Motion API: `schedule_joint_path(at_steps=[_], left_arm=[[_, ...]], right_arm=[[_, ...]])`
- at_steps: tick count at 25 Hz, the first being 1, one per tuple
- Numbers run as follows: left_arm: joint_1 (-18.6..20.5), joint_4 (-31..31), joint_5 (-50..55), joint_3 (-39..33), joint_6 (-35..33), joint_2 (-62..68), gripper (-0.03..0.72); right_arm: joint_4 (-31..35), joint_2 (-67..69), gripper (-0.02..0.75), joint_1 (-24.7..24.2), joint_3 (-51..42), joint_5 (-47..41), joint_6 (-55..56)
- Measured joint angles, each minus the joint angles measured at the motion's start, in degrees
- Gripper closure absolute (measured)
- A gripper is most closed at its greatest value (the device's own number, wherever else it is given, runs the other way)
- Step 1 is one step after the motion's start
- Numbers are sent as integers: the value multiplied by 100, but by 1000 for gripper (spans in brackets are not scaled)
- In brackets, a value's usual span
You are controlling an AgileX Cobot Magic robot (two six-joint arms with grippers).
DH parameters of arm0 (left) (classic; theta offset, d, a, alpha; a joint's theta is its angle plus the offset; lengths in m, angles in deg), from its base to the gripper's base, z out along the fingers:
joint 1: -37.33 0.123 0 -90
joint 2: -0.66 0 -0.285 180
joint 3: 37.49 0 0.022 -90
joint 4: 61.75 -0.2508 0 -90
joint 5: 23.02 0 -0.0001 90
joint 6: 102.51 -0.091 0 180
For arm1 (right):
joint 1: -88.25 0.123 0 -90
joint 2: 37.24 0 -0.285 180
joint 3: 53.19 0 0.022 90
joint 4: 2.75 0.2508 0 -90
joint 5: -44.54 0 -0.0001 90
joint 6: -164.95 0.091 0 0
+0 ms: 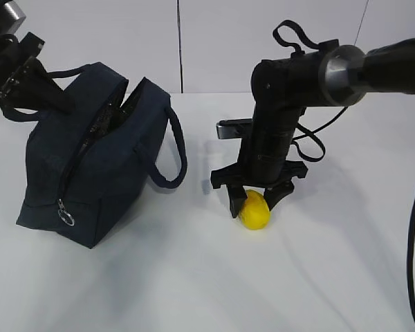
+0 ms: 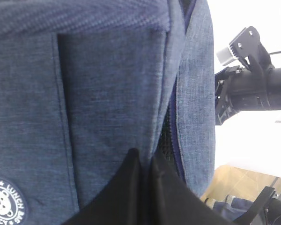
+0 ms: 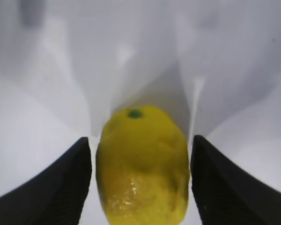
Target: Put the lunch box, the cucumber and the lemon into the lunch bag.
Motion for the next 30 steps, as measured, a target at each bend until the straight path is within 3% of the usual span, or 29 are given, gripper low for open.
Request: schedule_joint_path(at_steps=[7,15,20,30], left_arm=[[0,0,0,0,0,0,696],[0,0,0,0,0,0,696],[0,-26,0,0,0,0,696],[0,-645,0,0,220,0,696]], right_arm=[[0,37,249,0,0,-65,0],[0,37,352,0,0,-187,0],[-26,37,367,0,304,-835,0],[149,-56,375,0,1112,-986,-49]])
